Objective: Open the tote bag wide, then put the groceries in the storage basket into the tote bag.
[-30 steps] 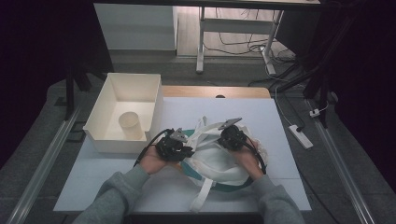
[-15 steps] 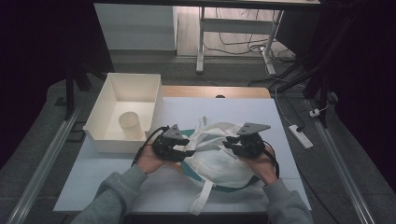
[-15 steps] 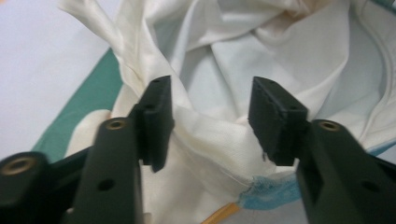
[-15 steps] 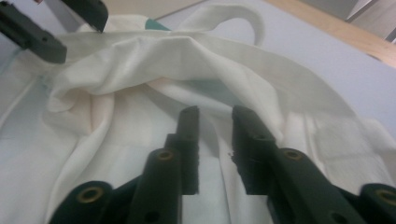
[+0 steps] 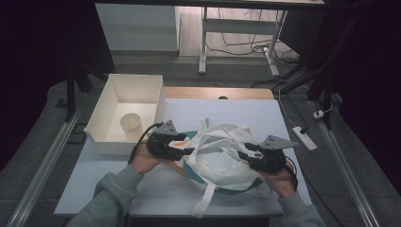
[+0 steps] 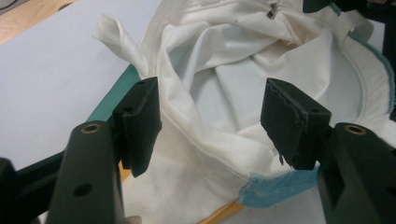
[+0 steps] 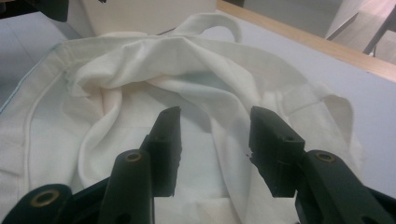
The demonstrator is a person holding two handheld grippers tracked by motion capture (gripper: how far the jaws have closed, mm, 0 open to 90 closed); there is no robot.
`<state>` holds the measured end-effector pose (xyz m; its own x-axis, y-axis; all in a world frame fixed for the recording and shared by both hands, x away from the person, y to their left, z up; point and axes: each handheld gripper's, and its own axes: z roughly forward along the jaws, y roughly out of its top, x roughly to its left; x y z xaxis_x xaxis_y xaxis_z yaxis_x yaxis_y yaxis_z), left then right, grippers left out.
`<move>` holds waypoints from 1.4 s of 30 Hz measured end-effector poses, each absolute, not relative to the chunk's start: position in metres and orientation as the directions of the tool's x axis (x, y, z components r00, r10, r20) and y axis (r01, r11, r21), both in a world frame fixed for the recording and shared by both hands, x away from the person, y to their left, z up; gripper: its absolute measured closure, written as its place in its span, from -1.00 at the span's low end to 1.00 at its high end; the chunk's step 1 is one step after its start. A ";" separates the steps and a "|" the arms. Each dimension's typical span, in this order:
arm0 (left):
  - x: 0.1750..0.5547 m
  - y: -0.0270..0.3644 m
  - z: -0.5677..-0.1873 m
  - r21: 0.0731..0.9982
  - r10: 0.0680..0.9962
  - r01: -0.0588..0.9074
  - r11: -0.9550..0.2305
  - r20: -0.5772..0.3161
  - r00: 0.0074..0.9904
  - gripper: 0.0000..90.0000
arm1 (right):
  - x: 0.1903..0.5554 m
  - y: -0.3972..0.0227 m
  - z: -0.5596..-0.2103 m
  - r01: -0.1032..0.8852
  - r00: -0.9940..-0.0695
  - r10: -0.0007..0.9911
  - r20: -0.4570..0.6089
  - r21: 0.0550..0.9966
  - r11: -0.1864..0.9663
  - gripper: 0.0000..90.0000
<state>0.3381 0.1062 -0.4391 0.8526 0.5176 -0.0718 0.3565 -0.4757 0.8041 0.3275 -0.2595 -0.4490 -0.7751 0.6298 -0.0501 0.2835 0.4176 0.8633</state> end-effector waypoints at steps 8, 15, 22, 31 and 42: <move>0.331 0.114 -0.427 0.821 0.532 0.338 -0.460 -0.050 0.845 -0.20 | 0.327 -0.268 -0.448 0.284 -0.762 0.646 -0.051 0.870 0.403 0.18; 0.332 0.134 -0.416 0.837 0.578 0.351 -0.419 -0.053 0.815 -0.21 | 0.326 -0.266 -0.448 0.273 -0.763 0.643 -0.070 0.866 0.419 0.15; 0.336 0.155 -0.406 0.847 0.620 0.368 -0.383 -0.059 0.782 -0.24 | 0.321 -0.262 -0.443 0.254 -0.769 0.633 -0.083 0.871 0.422 0.15; 0.339 0.177 -0.398 0.857 0.663 0.387 -0.341 -0.073 0.745 -0.29 | 0.320 -0.263 -0.439 0.246 -0.766 0.637 -0.091 0.873 0.421 0.15; 0.348 0.197 -0.396 0.853 0.719 0.415 -0.315 -0.071 0.691 -0.34 | 0.319 -0.260 -0.440 0.246 -0.767 0.634 -0.099 0.867 0.433 0.15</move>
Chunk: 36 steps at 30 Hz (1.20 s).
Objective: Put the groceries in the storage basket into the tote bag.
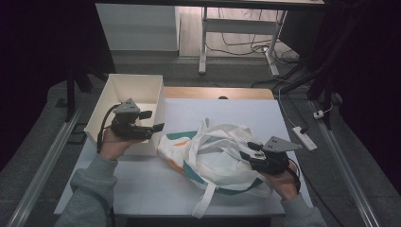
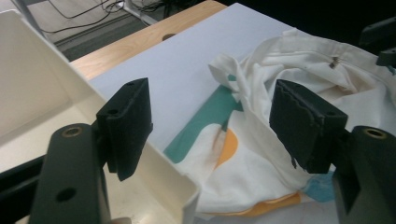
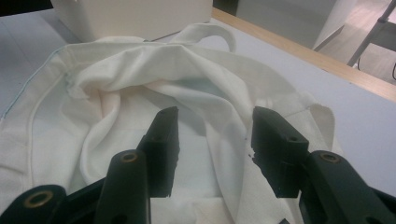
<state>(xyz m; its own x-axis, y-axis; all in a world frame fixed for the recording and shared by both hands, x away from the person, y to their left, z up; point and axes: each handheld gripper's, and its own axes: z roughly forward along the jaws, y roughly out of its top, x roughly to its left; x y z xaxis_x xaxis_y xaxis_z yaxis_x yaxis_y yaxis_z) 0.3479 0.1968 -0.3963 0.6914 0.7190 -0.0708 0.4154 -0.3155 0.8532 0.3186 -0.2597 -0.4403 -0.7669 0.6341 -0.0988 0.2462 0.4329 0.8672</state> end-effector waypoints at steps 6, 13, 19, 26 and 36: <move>0.355 0.207 -0.398 0.849 0.749 0.438 -0.295 -0.080 0.658 -0.36 | 0.320 -0.259 -0.441 0.248 -0.767 0.634 -0.098 0.866 0.434 0.15; 0.365 0.222 -0.399 0.836 0.792 0.474 -0.276 -0.081 0.605 -0.46 | 0.320 -0.257 -0.444 0.253 -0.770 0.630 -0.100 0.858 0.446 0.15; 0.374 0.233 -0.403 0.826 0.819 0.499 -0.260 -0.084 0.567 -0.50 | 0.319 -0.256 -0.444 0.255 -0.771 0.629 -0.100 0.857 0.449 0.15; 0.383 0.245 -0.411 0.800 0.853 0.539 -0.262 -0.069 0.517 -0.53 | 0.320 -0.255 -0.447 0.260 -0.774 0.626 -0.098 0.852 0.455 0.15; 0.400 0.253 -0.431 0.709 0.893 0.637 -0.302 -0.022 0.449 -0.79 | 0.320 -0.253 -0.450 0.266 -0.777 0.621 -0.100 0.842 0.469 0.14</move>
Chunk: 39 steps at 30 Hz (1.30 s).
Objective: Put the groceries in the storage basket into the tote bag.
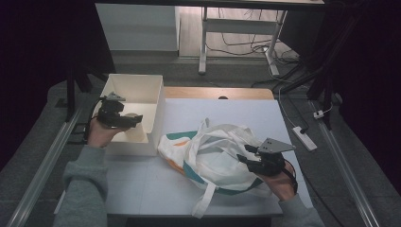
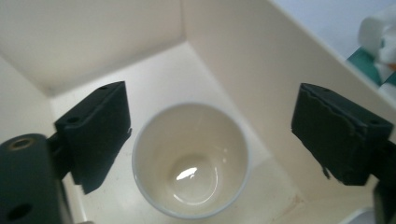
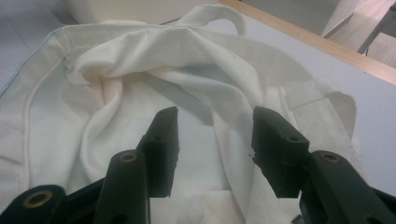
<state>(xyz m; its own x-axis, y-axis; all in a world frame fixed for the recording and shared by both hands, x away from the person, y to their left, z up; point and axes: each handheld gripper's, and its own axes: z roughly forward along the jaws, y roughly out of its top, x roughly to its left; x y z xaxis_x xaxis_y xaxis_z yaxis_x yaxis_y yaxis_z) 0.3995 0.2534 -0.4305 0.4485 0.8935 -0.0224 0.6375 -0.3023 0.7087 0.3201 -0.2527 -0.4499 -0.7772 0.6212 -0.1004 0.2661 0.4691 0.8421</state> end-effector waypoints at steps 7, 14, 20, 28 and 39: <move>0.407 0.256 -0.441 0.672 0.903 0.674 -0.307 -0.018 0.429 -0.92 | 0.320 -0.251 -0.451 0.267 -0.779 0.618 -0.101 0.839 0.474 0.14; 0.413 0.256 -0.448 0.635 0.905 0.706 -0.314 -0.025 0.425 -0.97 | 0.320 -0.251 -0.452 0.265 -0.783 0.614 -0.098 0.840 0.473 0.14; 0.419 0.256 -0.455 0.608 0.900 0.727 -0.318 -0.047 0.433 -0.98 | 0.319 -0.251 -0.452 0.265 -0.784 0.613 -0.098 0.840 0.474 0.14; 0.427 0.255 -0.464 0.575 0.897 0.751 -0.326 -0.063 0.438 -0.91 | 0.319 -0.251 -0.452 0.264 -0.783 0.614 -0.101 0.839 0.476 0.14; 0.428 0.254 -0.464 0.586 0.888 0.736 -0.340 -0.059 0.457 -0.57 | 0.319 -0.251 -0.453 0.269 -0.780 0.618 -0.101 0.838 0.476 0.14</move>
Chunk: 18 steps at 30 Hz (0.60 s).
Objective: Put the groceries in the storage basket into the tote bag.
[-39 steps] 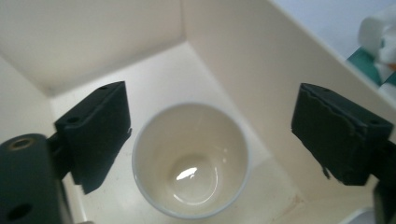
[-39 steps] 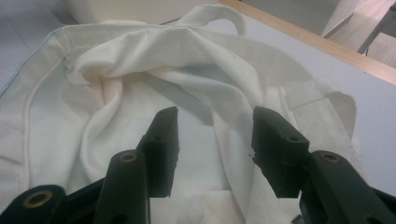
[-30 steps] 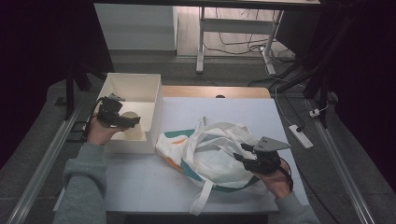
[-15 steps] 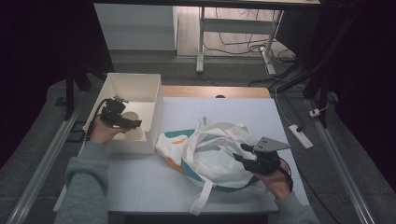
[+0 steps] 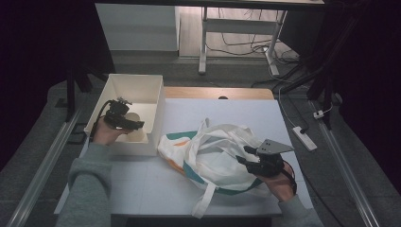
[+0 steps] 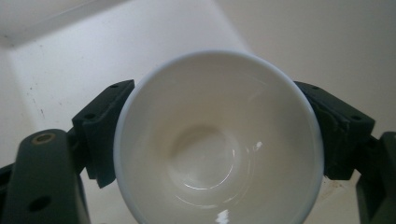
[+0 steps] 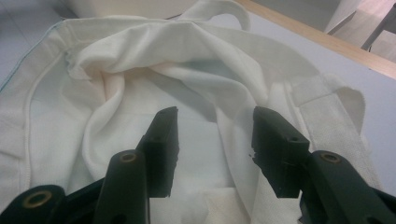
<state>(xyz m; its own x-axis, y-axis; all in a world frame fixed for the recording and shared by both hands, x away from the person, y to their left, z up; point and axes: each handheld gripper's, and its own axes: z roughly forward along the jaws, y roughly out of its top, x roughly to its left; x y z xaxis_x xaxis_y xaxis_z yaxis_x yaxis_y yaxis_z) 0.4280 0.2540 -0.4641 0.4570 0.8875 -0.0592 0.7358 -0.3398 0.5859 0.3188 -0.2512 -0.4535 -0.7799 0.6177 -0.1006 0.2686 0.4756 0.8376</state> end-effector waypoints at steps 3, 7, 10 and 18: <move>0.428 0.255 -0.463 0.589 0.890 0.734 -0.337 -0.055 0.453 -0.57 | 0.319 -0.252 -0.453 0.269 -0.778 0.620 -0.102 0.838 0.475 0.14; 0.424 0.257 -0.457 0.622 0.887 0.716 -0.316 -0.074 0.455 -0.56 | 0.318 -0.252 -0.453 0.268 -0.777 0.621 -0.103 0.839 0.474 0.14; 0.420 0.258 -0.450 0.648 0.886 0.699 -0.303 -0.078 0.457 -0.56 | 0.318 -0.252 -0.453 0.268 -0.777 0.621 -0.103 0.839 0.474 0.14; 0.412 0.263 -0.437 0.702 0.882 0.662 -0.263 -0.104 0.460 -0.56 | 0.318 -0.252 -0.453 0.268 -0.777 0.621 -0.103 0.839 0.474 0.14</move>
<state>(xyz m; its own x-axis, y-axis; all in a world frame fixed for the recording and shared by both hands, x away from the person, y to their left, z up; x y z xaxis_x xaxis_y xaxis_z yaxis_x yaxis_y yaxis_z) 0.4121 0.2630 -0.4375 0.4600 0.8818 -0.1037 0.6617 -0.2626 0.7023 0.3185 -0.2521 -0.4528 -0.7770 0.6210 -0.1026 0.2679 0.4738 0.8389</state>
